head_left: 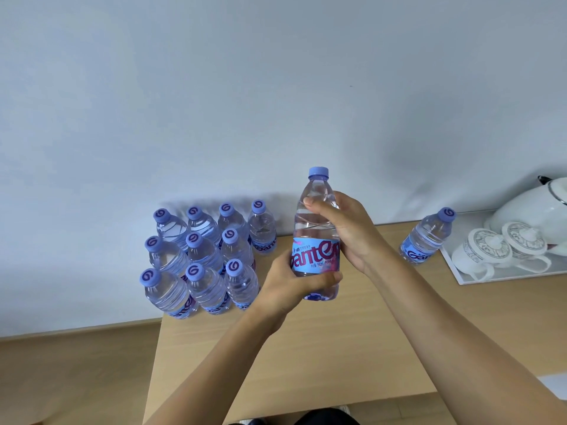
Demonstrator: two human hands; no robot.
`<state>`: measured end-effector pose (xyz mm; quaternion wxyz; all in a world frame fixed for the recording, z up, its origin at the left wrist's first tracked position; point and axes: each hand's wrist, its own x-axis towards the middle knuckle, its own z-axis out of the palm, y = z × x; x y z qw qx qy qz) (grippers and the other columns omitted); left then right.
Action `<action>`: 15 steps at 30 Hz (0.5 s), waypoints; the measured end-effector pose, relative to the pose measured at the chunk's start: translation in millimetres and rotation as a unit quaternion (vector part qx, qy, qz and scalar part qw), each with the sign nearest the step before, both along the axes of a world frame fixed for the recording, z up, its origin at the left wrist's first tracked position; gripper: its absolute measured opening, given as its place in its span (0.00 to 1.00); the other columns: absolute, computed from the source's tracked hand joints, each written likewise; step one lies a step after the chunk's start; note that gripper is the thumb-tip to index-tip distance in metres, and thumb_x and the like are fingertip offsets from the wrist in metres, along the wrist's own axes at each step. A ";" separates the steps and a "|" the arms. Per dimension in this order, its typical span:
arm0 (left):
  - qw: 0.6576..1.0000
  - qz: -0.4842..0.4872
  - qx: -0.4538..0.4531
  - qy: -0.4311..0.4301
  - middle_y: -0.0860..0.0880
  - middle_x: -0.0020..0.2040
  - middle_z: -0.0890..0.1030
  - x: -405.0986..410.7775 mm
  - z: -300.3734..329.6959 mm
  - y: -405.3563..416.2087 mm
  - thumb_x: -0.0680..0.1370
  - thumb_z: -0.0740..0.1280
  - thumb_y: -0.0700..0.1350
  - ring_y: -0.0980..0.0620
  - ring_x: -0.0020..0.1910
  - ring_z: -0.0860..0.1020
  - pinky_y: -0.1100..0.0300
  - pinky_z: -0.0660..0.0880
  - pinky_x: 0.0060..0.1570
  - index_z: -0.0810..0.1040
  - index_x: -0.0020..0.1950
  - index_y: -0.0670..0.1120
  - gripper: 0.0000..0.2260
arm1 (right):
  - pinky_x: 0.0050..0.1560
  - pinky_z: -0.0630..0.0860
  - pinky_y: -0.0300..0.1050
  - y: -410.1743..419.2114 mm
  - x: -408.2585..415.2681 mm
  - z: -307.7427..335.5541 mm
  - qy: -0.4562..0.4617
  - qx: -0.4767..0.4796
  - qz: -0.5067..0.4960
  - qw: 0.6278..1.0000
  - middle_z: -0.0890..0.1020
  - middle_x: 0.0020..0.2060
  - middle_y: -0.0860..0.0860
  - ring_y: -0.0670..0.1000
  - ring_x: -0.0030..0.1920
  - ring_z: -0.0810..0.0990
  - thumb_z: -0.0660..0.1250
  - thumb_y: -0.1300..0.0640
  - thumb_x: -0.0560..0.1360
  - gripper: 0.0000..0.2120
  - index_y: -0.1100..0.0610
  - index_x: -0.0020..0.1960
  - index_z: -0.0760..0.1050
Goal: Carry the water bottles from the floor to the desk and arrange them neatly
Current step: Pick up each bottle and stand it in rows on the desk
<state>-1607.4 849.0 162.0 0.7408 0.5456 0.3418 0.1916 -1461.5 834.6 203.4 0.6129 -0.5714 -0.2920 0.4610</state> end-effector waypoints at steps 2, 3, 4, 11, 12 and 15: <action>1.000 -0.005 -0.014 -0.011 0.46 0.43 0.84 -0.2 0.5 0.8 0.58 0.81 0.45 0.47 0.42 0.83 0.53 0.81 0.44 0.79 0.52 0.43 0.25 | 0.43 0.80 0.47 -1.0 0.2 -0.3 -0.001 0.009 -0.010 1.000 0.84 0.42 0.54 0.53 0.42 0.84 0.73 0.56 0.74 0.11 0.62 0.52 0.79; 1.000 -0.008 -0.020 -0.015 0.45 0.43 0.84 -0.5 1.0 1.3 0.59 0.81 0.45 0.47 0.42 0.83 0.54 0.80 0.44 0.79 0.52 0.42 0.25 | 0.42 0.80 0.46 -1.4 0.4 -0.1 0.005 0.015 -0.010 1.000 0.84 0.41 0.54 0.53 0.41 0.84 0.72 0.57 0.74 0.10 0.61 0.52 0.79; 0.999 -0.011 -0.026 -0.020 0.45 0.43 0.84 -1.0 1.8 1.6 0.59 0.81 0.45 0.47 0.42 0.82 0.55 0.79 0.43 0.78 0.53 0.41 0.26 | 0.41 0.80 0.45 -1.6 0.6 -0.1 0.016 0.020 -0.007 1.000 0.84 0.40 0.53 0.52 0.40 0.84 0.72 0.57 0.74 0.08 0.60 0.51 0.79; 0.995 -0.022 -0.073 -0.068 0.44 0.45 0.83 -6.1 3.6 0.5 0.60 0.79 0.44 0.48 0.44 0.82 0.56 0.79 0.45 0.77 0.56 0.39 0.27 | 0.43 0.81 0.45 -4.2 5.4 0.3 0.068 0.041 0.040 0.996 0.85 0.42 0.53 0.52 0.42 0.84 0.70 0.54 0.73 0.07 0.56 0.49 0.79; 0.996 -0.015 -0.063 -0.062 0.44 0.45 0.83 -6.2 3.3 -0.4 0.59 0.79 0.44 0.47 0.44 0.82 0.55 0.79 0.45 0.77 0.56 0.39 0.27 | 0.43 0.81 0.45 -4.2 5.7 0.3 0.069 0.041 0.048 0.996 0.85 0.42 0.53 0.52 0.43 0.84 0.71 0.54 0.72 0.08 0.56 0.49 0.80; 0.997 0.004 -0.046 -0.055 0.45 0.45 0.84 -6.5 0.6 -4.5 0.60 0.79 0.45 0.47 0.44 0.82 0.54 0.79 0.46 0.78 0.54 0.41 0.26 | 0.48 0.81 0.48 -3.9 7.4 1.3 0.047 0.022 0.071 0.996 0.85 0.45 0.54 0.53 0.45 0.84 0.71 0.51 0.72 0.11 0.56 0.51 0.79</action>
